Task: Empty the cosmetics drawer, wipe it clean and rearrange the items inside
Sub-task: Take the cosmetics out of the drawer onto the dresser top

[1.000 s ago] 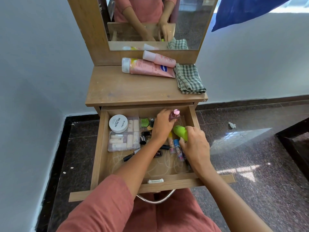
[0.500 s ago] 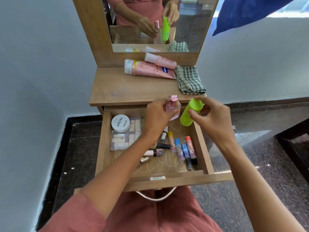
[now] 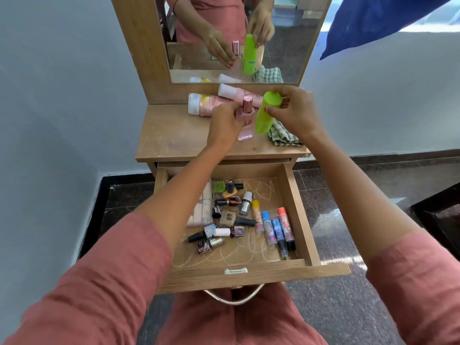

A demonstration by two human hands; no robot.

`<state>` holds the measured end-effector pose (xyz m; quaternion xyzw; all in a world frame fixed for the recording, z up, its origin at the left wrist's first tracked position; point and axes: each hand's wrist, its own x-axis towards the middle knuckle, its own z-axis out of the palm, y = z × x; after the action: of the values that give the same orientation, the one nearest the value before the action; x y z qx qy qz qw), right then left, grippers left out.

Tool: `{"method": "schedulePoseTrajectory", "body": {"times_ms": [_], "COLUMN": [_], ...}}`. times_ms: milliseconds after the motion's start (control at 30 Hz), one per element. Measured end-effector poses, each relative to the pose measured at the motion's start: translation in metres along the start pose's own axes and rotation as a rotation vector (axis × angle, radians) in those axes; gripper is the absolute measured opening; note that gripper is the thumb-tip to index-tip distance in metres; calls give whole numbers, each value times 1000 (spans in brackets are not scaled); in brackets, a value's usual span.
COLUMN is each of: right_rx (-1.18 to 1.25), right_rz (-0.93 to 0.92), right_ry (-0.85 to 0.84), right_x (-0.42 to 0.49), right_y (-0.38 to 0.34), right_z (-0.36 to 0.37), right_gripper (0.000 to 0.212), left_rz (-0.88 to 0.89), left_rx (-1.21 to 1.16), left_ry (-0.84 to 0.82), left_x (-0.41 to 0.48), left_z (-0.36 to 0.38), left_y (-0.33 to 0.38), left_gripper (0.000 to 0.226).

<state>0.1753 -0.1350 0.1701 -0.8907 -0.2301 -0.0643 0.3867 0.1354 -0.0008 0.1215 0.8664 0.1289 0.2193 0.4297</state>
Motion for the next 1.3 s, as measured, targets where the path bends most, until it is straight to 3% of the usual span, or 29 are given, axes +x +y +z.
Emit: {"method": "schedulePoseTrajectory", "body": {"times_ms": [800,933,1100,1200,1300], "right_rx": [-101,-81,-2,63,53], "right_rz": [-40,-77,-155,-144,-87], "right_ry": [-96,19,117,35,-107], "right_x": [23,10,-31,-64,-90], "right_y": [25,26,25,31,42], "right_z": [16,16,21,32,47], "right_gripper": [46,47,22,12,14], "left_rz": [-11,-23,41,108,128], "left_rx": [-13,-39,-178,-157,-133], "left_ry": [-99,-44,80,146,101], "left_x": [31,22,-16,-54,-86], "left_z": [3,-2,-20,-26,-24], "left_y": [-6,-10,-12,-22,-42], "left_gripper": [40,49,33,20,16]}}
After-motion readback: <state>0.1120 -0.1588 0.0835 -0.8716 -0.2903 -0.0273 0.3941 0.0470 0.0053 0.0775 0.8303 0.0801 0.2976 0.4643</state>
